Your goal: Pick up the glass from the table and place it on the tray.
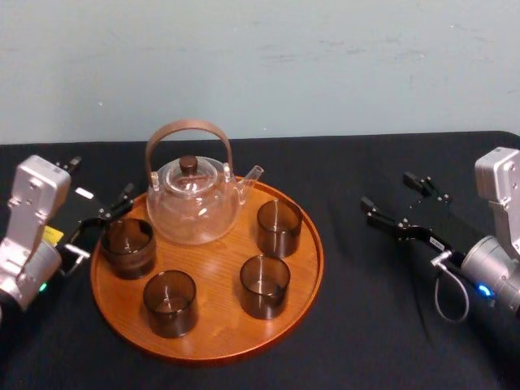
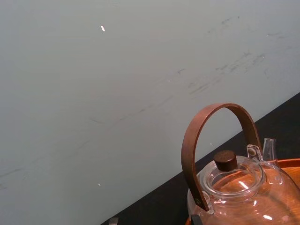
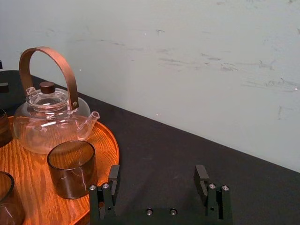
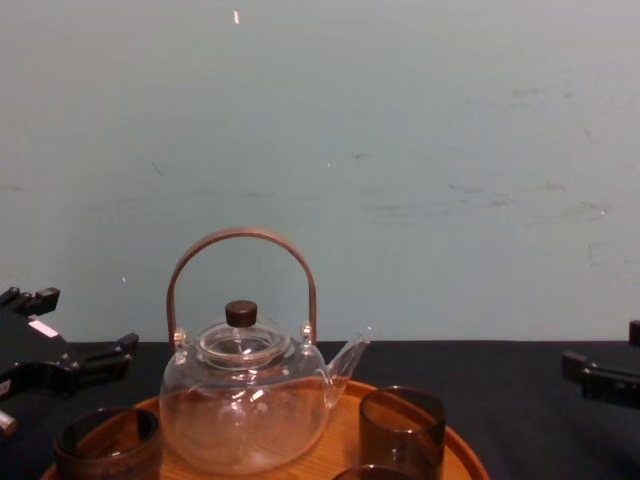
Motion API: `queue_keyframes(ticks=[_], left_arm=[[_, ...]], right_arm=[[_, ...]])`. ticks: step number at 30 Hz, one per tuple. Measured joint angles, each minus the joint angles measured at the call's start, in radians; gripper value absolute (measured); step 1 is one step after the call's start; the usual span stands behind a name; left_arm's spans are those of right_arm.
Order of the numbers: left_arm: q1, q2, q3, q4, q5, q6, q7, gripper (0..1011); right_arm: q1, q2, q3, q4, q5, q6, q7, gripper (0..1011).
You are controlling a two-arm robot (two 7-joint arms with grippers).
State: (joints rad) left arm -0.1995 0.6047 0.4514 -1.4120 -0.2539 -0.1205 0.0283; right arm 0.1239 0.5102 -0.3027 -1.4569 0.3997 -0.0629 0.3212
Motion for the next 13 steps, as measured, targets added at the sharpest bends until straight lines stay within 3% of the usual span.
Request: queue_keyframes(ticks=[13], left_arm=[[0.000, 0.000, 0.000, 0.000, 0.000, 0.000, 0.000, 1001]], right_arm=[[0.001, 0.001, -0.001, -0.001, 0.002, 0.000, 0.002, 1002]])
